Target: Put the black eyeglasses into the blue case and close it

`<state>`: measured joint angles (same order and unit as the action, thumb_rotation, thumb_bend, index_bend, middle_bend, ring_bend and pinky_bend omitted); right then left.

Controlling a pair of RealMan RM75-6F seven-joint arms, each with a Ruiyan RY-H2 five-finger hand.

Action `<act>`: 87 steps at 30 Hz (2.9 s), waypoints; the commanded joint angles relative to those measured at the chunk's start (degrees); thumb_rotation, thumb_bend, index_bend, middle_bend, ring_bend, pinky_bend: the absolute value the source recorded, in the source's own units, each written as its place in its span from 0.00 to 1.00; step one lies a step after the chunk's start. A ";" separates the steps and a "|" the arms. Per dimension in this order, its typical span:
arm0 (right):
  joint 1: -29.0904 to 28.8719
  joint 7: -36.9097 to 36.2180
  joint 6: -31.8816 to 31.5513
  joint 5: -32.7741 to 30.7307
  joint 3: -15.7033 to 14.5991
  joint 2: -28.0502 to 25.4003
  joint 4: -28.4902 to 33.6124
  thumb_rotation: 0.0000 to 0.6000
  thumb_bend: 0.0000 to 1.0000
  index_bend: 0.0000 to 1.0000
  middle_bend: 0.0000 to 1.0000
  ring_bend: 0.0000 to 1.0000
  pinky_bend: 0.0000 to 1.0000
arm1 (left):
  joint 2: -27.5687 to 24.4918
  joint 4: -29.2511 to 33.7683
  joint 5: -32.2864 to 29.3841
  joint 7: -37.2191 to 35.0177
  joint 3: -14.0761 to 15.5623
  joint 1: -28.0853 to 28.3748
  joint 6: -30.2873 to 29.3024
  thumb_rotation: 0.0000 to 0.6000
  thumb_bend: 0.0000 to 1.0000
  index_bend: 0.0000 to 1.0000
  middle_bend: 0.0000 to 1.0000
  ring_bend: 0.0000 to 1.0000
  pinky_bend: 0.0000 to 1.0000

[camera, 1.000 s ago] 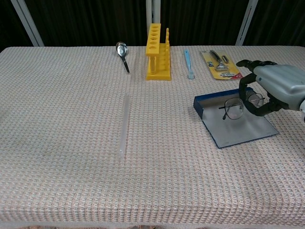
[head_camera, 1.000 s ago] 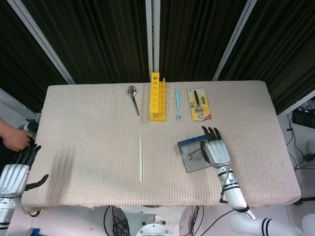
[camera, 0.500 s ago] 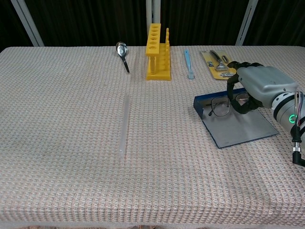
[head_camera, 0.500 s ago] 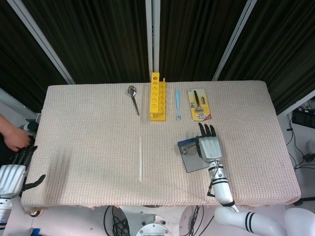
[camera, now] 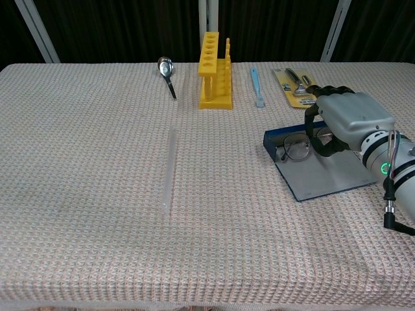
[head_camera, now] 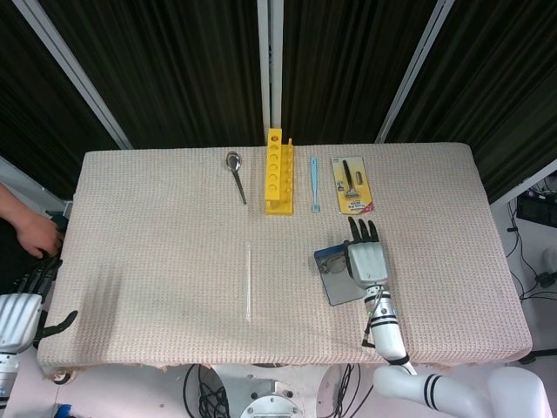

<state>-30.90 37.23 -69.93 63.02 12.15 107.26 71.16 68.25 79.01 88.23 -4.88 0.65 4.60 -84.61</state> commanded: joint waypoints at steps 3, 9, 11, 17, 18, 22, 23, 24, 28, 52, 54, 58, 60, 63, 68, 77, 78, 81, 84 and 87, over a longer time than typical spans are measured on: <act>-0.14 -1.33 1.05 1.23 -0.98 -0.44 -0.27 1.00 0.47 0.28 0.00 0.00 0.00 | 0.13 -0.11 -0.02 -0.16 0.06 -0.02 0.19 0.76 0.21 0.04 0.05 0.08 0.21; 0.26 -3.34 1.55 2.92 -2.08 -1.87 0.59 1.00 0.46 0.09 0.00 0.00 0.00 | -0.05 0.16 -0.18 -0.16 0.21 0.01 0.76 0.77 0.21 0.04 0.05 0.08 0.21; 0.68 -4.93 0.94 4.28 -2.63 -2.36 0.99 1.00 0.46 0.08 0.00 0.00 0.00 | -0.11 0.24 -0.20 -0.14 0.20 -0.01 0.76 0.77 0.21 0.04 0.05 0.08 0.21; 3.06 -10.20 -2.30 10.18 -5.79 -5.78 4.41 1.00 0.46 0.07 0.00 0.00 0.00 | -0.24 0.39 -0.13 -0.24 0.21 -0.11 0.64 0.77 0.21 0.04 0.05 0.08 0.21; 3.58 -11.10 -3.04 11.50 -6.55 -6.65 5.17 1.00 0.46 0.07 0.00 0.00 0.00 | -0.21 0.39 -0.11 -0.25 0.23 -0.11 0.67 0.77 0.21 0.04 0.05 0.08 0.21; 4.83 -11.71 -3.95 14.01 -8.57 -9.40 7.50 1.00 0.41 0.01 0.00 0.00 0.00 | -0.03 0.45 0.12 -0.16 0.27 -0.06 0.65 0.77 0.21 0.04 0.05 0.08 0.21; 5.07 -11.28 -3.63 14.26 -9.14 -10.40 8.45 1.00 0.38 0.00 0.00 0.00 0.00 | -0.01 0.52 0.22 -0.10 0.30 -0.08 0.58 0.77 0.21 0.04 0.05 0.08 0.21; 5.23 -10.73 -3.24 14.35 -9.64 -11.24 9.20 1.00 0.36 0.00 0.00 0.00 0.00 | -0.01 0.58 0.29 -0.05 0.32 -0.10 0.51 0.77 0.21 0.04 0.05 0.08 0.21; 6.13 -6.72 -1.58 14.26 -12.16 -15.25 12.32 1.00 0.29 0.00 0.00 0.00 0.00 | -0.11 0.76 0.39 0.07 0.49 -0.29 0.38 0.76 0.21 0.04 0.05 0.08 0.21; 4.14 2.26 5.76 8.78 -11.16 -15.39 12.07 1.00 0.13 0.00 0.00 0.00 0.00 | -0.04 0.26 0.11 -0.12 0.50 -0.09 1.26 0.76 0.21 0.04 0.05 0.08 0.21; 4.01 1.47 5.54 9.43 -10.95 -14.35 10.67 1.00 0.14 0.00 0.00 0.00 0.00 | 0.10 0.04 0.07 -0.27 0.55 -0.11 1.36 0.77 0.21 0.04 0.05 0.08 0.21; 4.08 -2.64 3.93 13.11 -11.24 -12.24 7.06 1.00 0.19 0.00 0.00 0.00 0.00 | 0.43 -0.48 0.06 -0.69 0.59 -0.26 1.24 0.76 0.22 0.04 0.05 0.08 0.21; 4.26 -5.96 2.40 15.65 -11.40 -10.79 3.89 1.00 0.26 0.00 0.00 0.00 0.00 | 0.48 -0.71 0.00 -0.83 0.59 -0.30 1.25 0.77 0.21 0.04 0.05 0.08 0.21; 4.31 -9.42 1.61 17.31 -11.25 -8.80 -0.34 1.00 0.36 0.00 0.00 0.00 0.00 | 0.42 -0.85 -0.02 -0.97 0.54 -0.33 1.16 0.77 0.21 0.04 0.05 0.08 0.21; 3.67 -12.15 1.21 18.48 -10.05 -5.92 -4.96 1.00 0.48 0.09 0.00 0.00 0.00 | 0.17 -0.60 -0.16 -0.87 0.54 -0.40 1.21 0.77 0.21 0.04 0.05 0.08 0.21; 2.95 -15.00 1.14 18.37 -7.82 -2.63 -10.04 1.00 0.50 0.38 0.00 0.00 0.00 | 0.13 -0.28 -0.62 -0.53 0.50 -0.51 1.56 0.76 0.21 0.04 0.05 0.08 0.21; 2.93 -15.10 1.13 18.23 -7.57 -2.30 -10.50 1.00 0.50 0.40 0.00 0.00 0.00 | 0.14 -0.30 -0.64 -0.55 0.47 -0.46 1.63 0.76 0.21 0.04 0.05 0.08 0.21; 2.96 -16.20 0.83 18.17 -7.07 -1.50 -11.57 1.00 0.50 0.49 0.00 0.00 0.00 | 0.12 -0.32 -0.59 -0.54 0.47 -0.37 1.77 0.77 0.21 0.04 0.05 0.08 0.21; 3.00 -17.07 0.80 18.25 -6.95 -1.07 -12.39 1.00 0.50 0.54 0.00 0.00 0.00 | 0.12 -0.36 -0.64 -0.63 0.41 -0.31 1.85 0.77 0.21 0.04 0.05 0.08 0.21; 3.06 -17.71 0.67 18.62 -7.05 -0.83 -13.03 1.00 0.49 0.57 0.00 0.00 0.00 | 0.21 -0.48 -0.67 -0.77 0.39 -0.31 1.89 0.76 0.21 0.04 0.05 0.08 0.21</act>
<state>-27.86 19.69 -69.21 81.52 5.13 106.34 58.23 68.44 78.54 87.56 -5.63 1.05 4.29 -82.72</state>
